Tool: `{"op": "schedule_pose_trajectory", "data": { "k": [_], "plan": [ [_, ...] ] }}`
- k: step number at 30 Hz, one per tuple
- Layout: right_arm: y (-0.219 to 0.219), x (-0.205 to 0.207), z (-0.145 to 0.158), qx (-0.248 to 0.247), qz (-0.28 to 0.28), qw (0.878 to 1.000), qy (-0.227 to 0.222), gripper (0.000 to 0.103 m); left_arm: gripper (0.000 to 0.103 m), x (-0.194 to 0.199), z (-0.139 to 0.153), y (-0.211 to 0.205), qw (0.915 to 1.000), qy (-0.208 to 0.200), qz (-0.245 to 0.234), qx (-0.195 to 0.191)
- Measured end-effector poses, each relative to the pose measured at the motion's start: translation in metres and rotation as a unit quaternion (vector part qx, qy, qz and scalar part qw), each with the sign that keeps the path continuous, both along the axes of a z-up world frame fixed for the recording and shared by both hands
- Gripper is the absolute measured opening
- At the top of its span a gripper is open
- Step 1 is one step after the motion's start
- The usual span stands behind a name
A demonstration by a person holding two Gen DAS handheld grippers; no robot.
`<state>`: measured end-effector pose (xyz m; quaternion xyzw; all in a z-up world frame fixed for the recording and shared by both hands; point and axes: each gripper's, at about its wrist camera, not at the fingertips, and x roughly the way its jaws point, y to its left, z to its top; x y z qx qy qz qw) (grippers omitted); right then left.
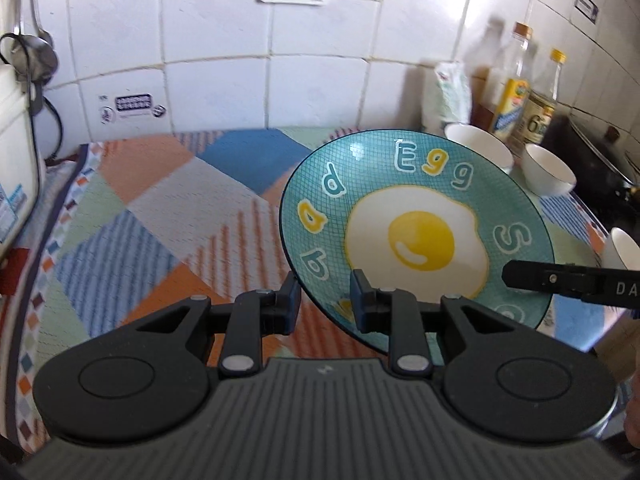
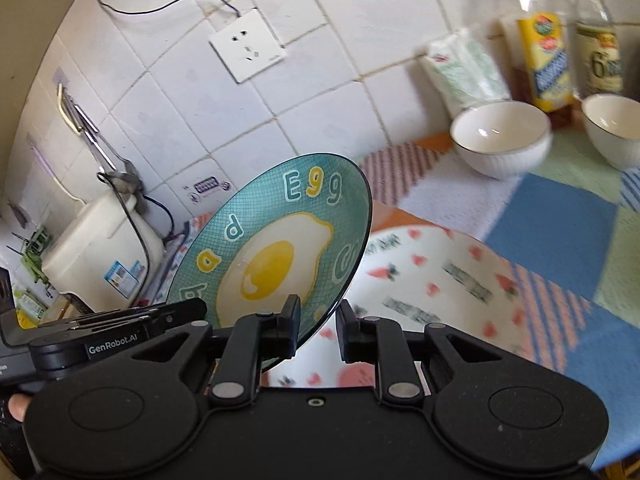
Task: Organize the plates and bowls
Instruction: 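Carry the teal egg plate and lower it onto the bunny-print plate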
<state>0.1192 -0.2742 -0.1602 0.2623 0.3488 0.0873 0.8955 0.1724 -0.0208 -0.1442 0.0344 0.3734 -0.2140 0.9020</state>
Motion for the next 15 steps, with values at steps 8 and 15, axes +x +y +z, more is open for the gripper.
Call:
{"op": "schedule_pose_trajectory", "data": {
  "k": [8,15],
  "plan": [
    [-0.016,-0.018,-0.016,0.000,-0.004,1.000,0.026,0.023,0.025,-0.006,-0.009,-0.018,0.9995,0.028,-0.009,0.009],
    [-0.025,-0.029,-0.027,0.012,-0.009,0.999,0.041,0.023,0.025,-0.011,-0.015,-0.029,0.9982,0.050,-0.024,0.022]
  ]
}}
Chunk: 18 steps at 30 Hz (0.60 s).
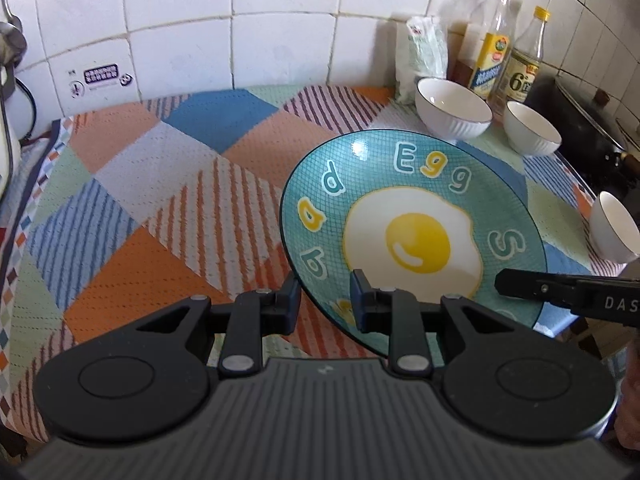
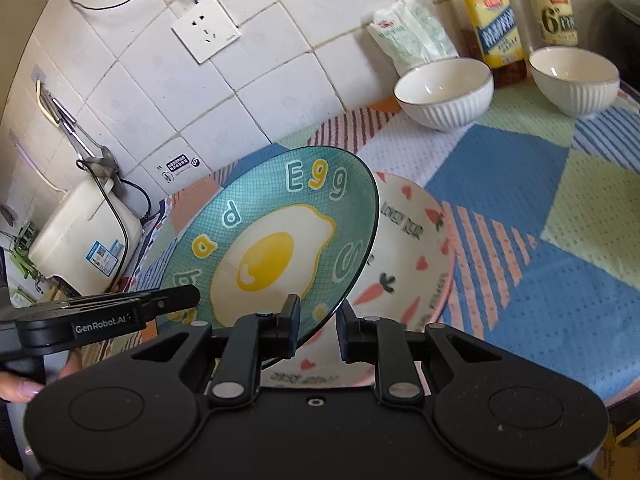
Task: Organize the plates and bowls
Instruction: 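Carry the teal egg plate and lower it onto the bunny-print plate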
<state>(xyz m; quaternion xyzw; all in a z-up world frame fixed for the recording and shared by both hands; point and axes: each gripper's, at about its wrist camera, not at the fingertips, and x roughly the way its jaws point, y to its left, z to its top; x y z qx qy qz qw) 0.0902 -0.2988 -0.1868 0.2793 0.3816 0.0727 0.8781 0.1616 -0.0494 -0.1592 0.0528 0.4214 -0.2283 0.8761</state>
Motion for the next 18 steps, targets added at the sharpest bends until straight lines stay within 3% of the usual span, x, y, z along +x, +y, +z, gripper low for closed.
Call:
{"op": "schedule_pose_trajectory", "data": {
  "k": [10,18],
  "plan": [
    [-0.011,-0.007,0.001,-0.003,-0.018,1.000,0.012,0.023,0.025,0.000,-0.008,-0.011,0.9995,0.029,-0.010,0.003],
    [-0.003,-0.006,0.006,-0.052,-0.009,0.998,0.024,0.023,0.024,0.000,-0.004,-0.019,0.9987,0.037,-0.013,0.032]
  ]
}}
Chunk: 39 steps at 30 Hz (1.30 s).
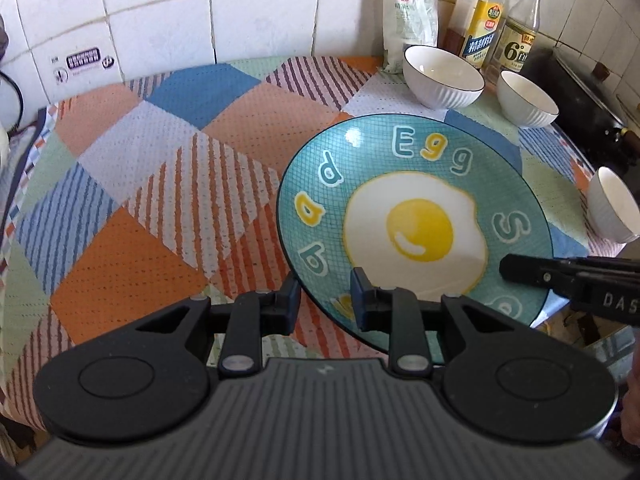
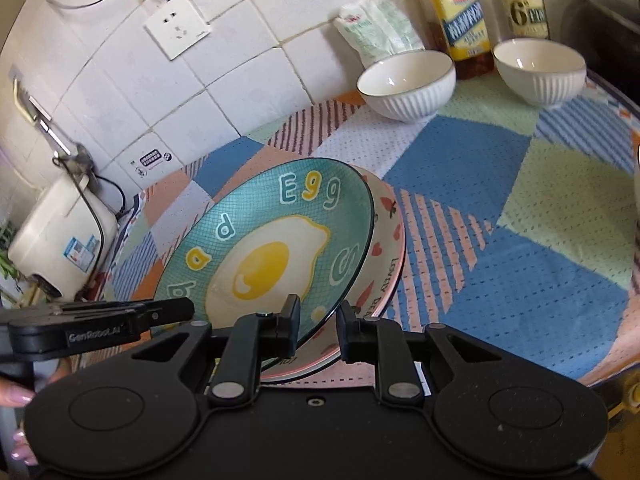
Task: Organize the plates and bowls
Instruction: 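Carry the teal egg plate and lower it onto the bunny-print plate, then open the right tool to release the egg plate and withdraw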
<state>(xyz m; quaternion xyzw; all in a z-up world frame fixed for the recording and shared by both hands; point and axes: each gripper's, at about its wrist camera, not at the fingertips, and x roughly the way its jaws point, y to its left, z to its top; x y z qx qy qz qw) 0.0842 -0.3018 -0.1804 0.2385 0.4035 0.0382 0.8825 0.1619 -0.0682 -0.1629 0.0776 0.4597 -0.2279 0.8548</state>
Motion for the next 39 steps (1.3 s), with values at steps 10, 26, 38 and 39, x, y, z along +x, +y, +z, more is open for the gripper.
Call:
{"op": "schedule_pose_trajectory", "data": {
  "k": [10,26,38,39],
  "plan": [
    [0.004,0.005,0.003,-0.024,-0.001,0.999,0.022,0.023,0.027,0.009,-0.006,-0.005,0.9993,0.035,0.001,0.007],
    [0.028,0.015,0.014,-0.140,0.000,0.987,0.073,0.029,0.029,0.019,-0.005,-0.026,0.9954,0.083,0.008,0.049],
    [0.024,0.017,0.001,-0.189,0.009,0.982,0.022,0.034,0.029,0.024,0.011,-0.038,0.9926,0.079,0.001,0.093],
    [0.021,0.016,0.000,-0.179,0.007,0.984,0.015,0.034,0.029,0.022,0.016,-0.041,0.9925,0.073,-0.004,0.098]
  ]
}}
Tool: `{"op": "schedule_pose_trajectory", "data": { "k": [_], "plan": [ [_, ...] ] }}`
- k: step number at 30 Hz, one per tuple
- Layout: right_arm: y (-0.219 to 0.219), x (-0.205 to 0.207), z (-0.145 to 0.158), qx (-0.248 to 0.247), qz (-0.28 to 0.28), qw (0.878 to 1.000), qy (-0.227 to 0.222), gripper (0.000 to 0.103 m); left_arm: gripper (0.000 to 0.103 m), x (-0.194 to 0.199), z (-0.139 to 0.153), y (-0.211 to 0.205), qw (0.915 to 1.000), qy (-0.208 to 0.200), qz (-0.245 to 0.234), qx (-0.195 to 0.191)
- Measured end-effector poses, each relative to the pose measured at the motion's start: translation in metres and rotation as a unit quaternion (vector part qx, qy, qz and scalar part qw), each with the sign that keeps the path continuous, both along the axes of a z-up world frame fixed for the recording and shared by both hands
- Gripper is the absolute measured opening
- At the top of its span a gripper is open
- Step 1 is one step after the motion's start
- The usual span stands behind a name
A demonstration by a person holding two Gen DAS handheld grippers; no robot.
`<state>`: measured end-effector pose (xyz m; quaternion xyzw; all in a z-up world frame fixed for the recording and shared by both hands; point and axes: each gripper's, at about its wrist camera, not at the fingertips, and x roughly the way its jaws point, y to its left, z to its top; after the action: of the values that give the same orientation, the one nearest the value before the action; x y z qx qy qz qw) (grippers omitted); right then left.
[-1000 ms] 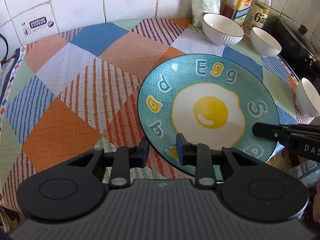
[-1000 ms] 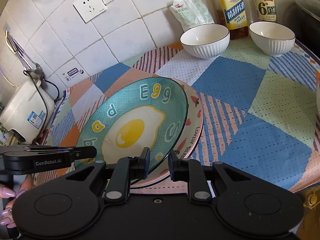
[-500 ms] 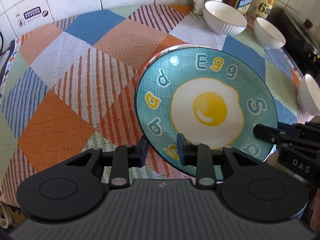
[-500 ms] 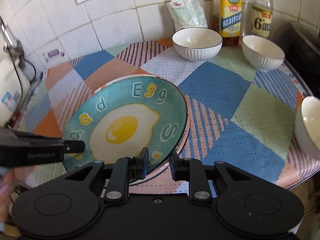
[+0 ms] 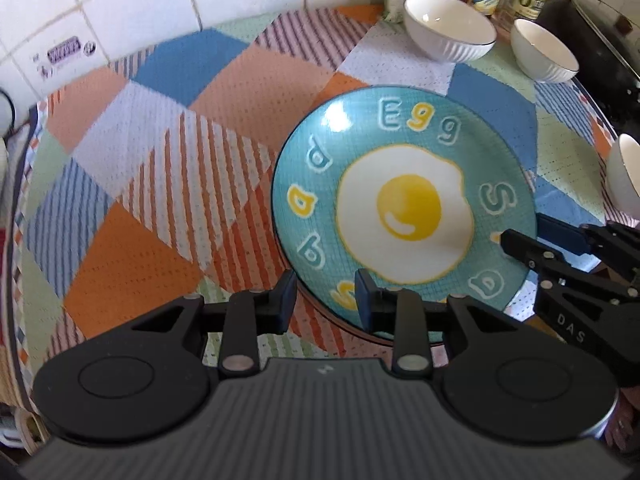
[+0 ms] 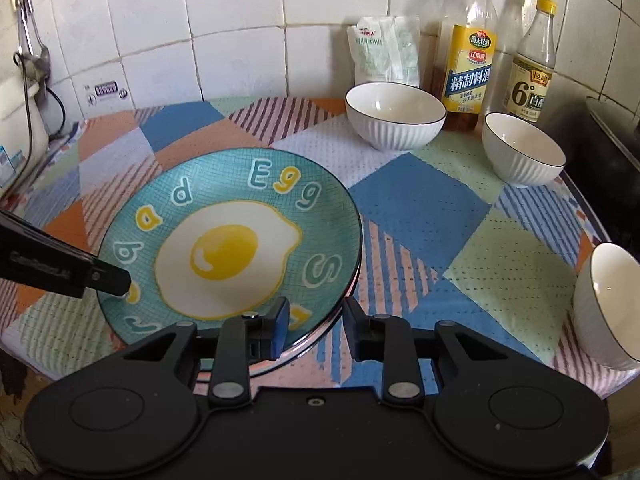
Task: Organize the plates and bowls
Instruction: 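Open the right tool to release the egg plate and withdraw, then move the right tool to the white bowl by the stove, grasp its rim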
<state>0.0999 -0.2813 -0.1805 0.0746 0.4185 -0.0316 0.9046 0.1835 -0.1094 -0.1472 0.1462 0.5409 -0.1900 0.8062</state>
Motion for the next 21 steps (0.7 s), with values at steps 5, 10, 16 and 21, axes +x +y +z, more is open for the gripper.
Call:
{"op": "schedule_pose_trajectory", "data": {
  "k": [5,10,16,21],
  "plan": [
    [-0.006,-0.008,0.005,0.031,-0.004,0.999,-0.006,0.034,0.029,-0.024,0.038,-0.029,0.9984,-0.023,-0.051,-0.006],
    [-0.014,-0.032,0.029,0.034,-0.028,0.998,-0.051,0.034,0.032,-0.042,0.071,-0.061,0.9930,-0.065,-0.097,-0.020],
    [-0.039,-0.070,0.048,0.012,-0.057,0.995,-0.082,0.035,0.042,-0.055,0.091,-0.088,0.9902,-0.058,-0.117,-0.050],
    [-0.061,-0.094,0.058,-0.021,-0.050,0.995,-0.082,0.060,0.056,-0.064,0.082,-0.117,0.9889,-0.036,-0.125,-0.073]
  ]
}}
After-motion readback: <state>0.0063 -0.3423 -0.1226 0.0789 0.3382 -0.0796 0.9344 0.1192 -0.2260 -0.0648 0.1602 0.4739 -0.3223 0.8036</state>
